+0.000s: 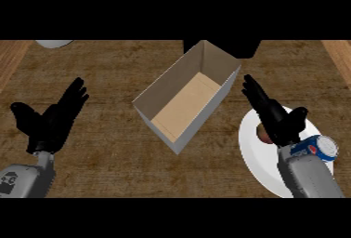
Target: Pick the pear from the plate and place it in the cardboard box
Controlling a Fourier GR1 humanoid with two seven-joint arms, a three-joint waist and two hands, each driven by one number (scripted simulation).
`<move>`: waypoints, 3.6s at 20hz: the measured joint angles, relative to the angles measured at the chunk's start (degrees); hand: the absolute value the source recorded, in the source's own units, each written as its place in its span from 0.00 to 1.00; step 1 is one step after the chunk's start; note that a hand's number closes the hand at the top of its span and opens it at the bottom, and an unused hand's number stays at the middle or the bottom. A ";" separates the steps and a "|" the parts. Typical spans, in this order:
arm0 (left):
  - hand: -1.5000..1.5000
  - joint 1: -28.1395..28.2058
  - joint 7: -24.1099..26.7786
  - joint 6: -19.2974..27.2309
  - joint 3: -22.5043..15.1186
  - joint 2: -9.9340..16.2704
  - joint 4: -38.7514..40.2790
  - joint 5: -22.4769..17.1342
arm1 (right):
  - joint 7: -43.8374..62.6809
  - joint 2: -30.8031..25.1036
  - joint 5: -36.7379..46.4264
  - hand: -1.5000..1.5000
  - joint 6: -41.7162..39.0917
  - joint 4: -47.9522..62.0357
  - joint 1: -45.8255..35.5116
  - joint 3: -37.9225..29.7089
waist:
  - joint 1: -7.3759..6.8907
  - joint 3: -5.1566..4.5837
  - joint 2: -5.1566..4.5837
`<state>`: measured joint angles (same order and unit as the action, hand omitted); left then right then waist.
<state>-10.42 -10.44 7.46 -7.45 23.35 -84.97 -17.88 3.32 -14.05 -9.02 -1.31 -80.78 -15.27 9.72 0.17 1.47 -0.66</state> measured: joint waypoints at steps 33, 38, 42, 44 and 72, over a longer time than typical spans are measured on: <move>0.50 -3.94 6.80 -3.59 -11.95 -4.50 -1.62 10.67 | 66.56 -12.97 24.61 0.00 -9.75 7.57 -24.01 8.48 | -0.67 -1.73 0.90; 0.50 -4.49 7.10 -3.95 -11.25 -4.63 -0.87 11.02 | 67.61 -11.84 22.62 0.00 -10.12 11.76 -27.06 7.00 | -0.45 -1.65 0.86; 0.50 -4.46 7.30 -3.62 -11.44 -5.43 -0.64 11.94 | 67.49 -10.01 23.43 0.00 -9.50 15.25 -27.76 7.23 | -0.46 -1.60 0.80; 0.50 -3.65 6.88 -3.53 -11.61 -5.60 -1.56 12.11 | 67.02 -9.63 23.93 0.00 -9.46 16.67 -27.23 7.26 | -0.51 -1.57 0.82; 0.50 -2.13 6.83 -6.51 -8.36 -7.58 -2.07 14.65 | 62.86 -3.62 29.66 0.00 -9.20 26.41 -22.34 4.92 | -0.19 -1.51 0.78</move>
<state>-12.54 -3.62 0.96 -15.82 15.77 -87.04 -3.23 66.18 -17.67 20.63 -10.51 -54.37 -37.61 14.64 -0.02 -0.03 0.11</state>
